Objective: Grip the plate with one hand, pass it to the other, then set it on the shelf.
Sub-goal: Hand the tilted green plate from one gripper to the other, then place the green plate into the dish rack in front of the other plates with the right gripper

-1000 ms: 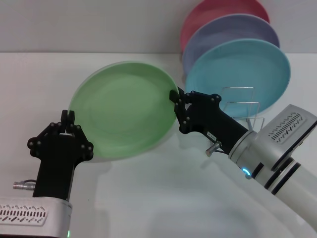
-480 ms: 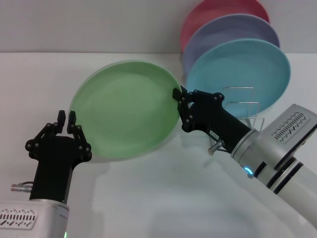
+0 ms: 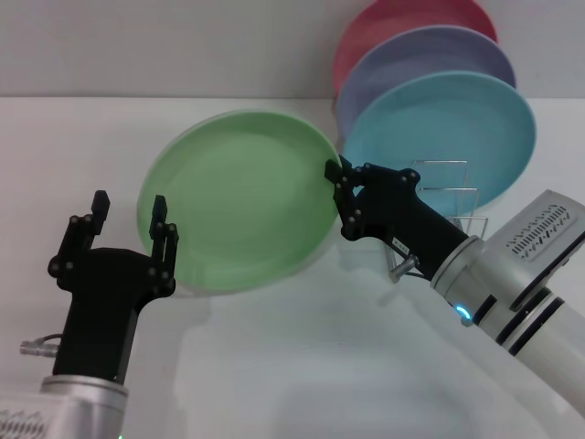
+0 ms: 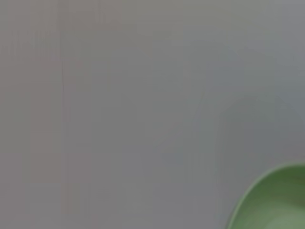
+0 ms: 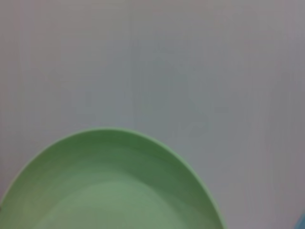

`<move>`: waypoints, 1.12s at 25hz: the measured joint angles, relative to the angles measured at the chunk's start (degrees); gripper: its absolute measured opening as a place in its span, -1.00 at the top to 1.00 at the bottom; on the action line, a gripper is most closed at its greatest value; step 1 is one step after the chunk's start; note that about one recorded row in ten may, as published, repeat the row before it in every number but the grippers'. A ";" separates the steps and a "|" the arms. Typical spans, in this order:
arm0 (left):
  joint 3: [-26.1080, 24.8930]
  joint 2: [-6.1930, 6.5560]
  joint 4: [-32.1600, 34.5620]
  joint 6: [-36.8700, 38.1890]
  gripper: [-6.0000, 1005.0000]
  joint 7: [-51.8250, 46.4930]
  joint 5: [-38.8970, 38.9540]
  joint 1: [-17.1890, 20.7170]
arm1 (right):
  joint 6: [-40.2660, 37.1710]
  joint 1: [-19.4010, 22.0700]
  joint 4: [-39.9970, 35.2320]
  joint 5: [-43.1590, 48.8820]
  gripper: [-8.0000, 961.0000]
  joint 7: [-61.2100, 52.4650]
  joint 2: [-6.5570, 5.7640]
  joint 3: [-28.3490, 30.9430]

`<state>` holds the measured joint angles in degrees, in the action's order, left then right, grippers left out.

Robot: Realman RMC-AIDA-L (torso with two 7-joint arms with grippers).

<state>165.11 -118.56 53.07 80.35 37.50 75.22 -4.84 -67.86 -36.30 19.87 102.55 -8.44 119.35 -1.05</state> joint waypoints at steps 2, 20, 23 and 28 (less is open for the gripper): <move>0.00 0.00 -0.81 1.16 0.15 -1.94 -1.63 0.35 | 0.00 -0.01 -0.04 0.01 0.94 0.00 0.00 0.26; -8.85 0.27 -30.67 26.66 -0.11 -55.22 -10.92 -2.24 | -30.25 11.98 -2.52 -0.49 0.94 8.99 -0.27 2.47; -10.10 0.34 -32.00 26.02 -0.11 -58.63 -10.93 -2.96 | -33.65 14.04 -4.03 -0.51 0.94 10.74 -0.26 4.06; -10.84 0.49 -33.58 23.66 -0.11 -63.78 -10.90 -4.52 | -38.91 16.93 -9.16 -0.53 0.94 11.44 -0.26 7.24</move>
<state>154.27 -118.07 19.49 104.00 -26.28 64.33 -9.36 -106.77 -19.37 10.72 102.01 3.00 119.09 6.19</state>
